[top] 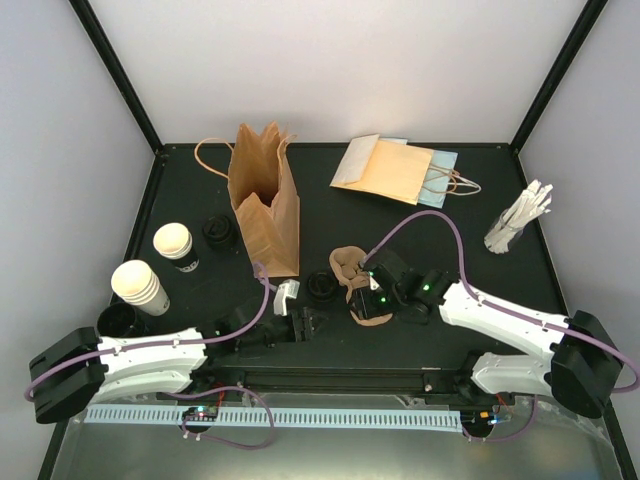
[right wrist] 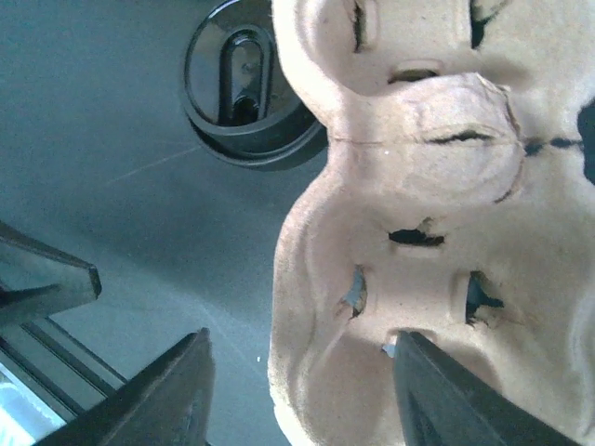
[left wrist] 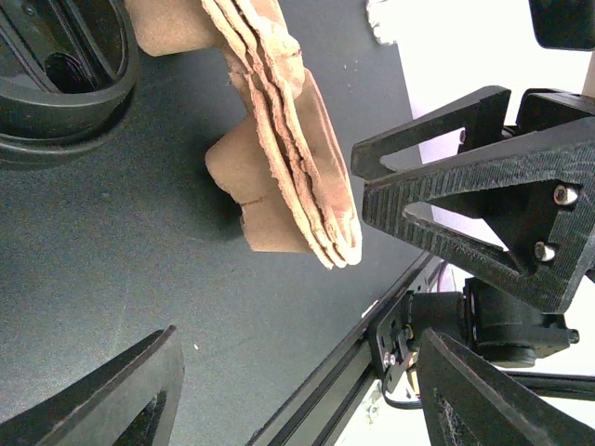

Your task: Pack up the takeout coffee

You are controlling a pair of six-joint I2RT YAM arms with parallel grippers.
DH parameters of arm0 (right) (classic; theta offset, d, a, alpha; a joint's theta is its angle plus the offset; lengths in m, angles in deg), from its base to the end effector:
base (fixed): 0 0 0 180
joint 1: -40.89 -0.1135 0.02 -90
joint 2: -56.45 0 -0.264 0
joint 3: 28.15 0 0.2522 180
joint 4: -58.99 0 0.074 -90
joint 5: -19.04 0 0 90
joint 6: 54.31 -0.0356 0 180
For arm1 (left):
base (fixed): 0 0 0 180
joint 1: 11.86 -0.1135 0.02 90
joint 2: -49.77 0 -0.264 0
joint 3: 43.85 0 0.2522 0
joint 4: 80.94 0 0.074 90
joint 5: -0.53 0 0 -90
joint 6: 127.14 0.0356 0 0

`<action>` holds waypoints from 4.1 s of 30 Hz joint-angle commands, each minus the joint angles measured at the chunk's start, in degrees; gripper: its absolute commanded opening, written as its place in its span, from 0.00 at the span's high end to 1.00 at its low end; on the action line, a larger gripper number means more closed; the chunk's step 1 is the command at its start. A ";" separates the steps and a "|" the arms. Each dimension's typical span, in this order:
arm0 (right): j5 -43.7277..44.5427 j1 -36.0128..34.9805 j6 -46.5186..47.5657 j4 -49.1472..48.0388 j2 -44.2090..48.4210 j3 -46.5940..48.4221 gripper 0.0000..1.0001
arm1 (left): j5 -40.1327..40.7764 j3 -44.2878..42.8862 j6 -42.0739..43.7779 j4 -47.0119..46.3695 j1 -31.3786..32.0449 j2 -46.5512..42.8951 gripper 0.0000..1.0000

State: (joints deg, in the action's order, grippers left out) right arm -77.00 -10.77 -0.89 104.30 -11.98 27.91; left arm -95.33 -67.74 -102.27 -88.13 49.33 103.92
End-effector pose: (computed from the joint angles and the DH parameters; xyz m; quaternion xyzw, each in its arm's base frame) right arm 0.1384 0.1810 0.2125 -0.1404 0.9489 0.2298 0.1643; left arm 0.0854 -0.1629 0.1575 -0.0005 0.8336 -0.5106 0.2106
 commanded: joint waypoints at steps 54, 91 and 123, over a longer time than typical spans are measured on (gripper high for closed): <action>-0.41 -1.69 3.27 -3.53 -11.62 1.55 0.50 | -2.10 -4.00 1.89 -2.26 -0.72 5.29 0.37; -9.04 -0.45 -8.89 -13.78 9.38 -10.74 0.87 | -4.41 -7.18 1.53 -7.17 -1.64 8.54 0.40; -11.58 -0.52 1.53 -10.38 17.89 -12.85 0.86 | 3.23 -12.78 0.79 3.57 -12.06 1.63 0.42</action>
State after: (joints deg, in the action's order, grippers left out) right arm -88.06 -11.47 -1.63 93.76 4.77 15.34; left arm -91.20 -76.76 -101.68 -87.21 38.42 104.64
